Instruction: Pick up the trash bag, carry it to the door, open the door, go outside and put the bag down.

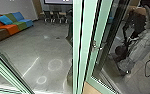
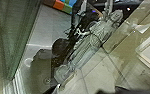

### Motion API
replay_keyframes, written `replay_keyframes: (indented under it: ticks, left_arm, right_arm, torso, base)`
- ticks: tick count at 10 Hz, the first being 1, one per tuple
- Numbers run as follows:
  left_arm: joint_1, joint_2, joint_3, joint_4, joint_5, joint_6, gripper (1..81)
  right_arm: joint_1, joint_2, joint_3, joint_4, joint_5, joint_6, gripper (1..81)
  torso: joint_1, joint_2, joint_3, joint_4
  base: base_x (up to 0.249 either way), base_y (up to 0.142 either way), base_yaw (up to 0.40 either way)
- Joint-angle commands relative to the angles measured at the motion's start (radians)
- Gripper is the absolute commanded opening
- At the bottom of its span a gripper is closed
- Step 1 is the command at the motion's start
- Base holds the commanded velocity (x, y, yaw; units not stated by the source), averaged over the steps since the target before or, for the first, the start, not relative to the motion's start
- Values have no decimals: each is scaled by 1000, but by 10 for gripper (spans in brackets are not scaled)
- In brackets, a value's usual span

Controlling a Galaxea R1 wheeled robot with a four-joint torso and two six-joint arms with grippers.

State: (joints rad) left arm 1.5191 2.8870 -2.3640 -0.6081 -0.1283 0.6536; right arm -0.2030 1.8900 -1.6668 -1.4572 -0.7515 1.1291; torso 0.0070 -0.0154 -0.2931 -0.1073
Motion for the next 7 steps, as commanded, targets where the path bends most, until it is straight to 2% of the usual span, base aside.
replay_keyframes:
  ticks: [1,7]
  left_arm:
    - [2,11,2,-4,108,4,10]
    - [5,17,0,-4,110,4,10]
  right_arm:
    - [141,-36,-198,-95,33,61,811]
    - [144,-49,-246,-81,78,92,811]
  torso:
    - [0,0,0,0]
    - [0,0,0,0]
  base:
    - [0,0,0]
    - [0,0,0]
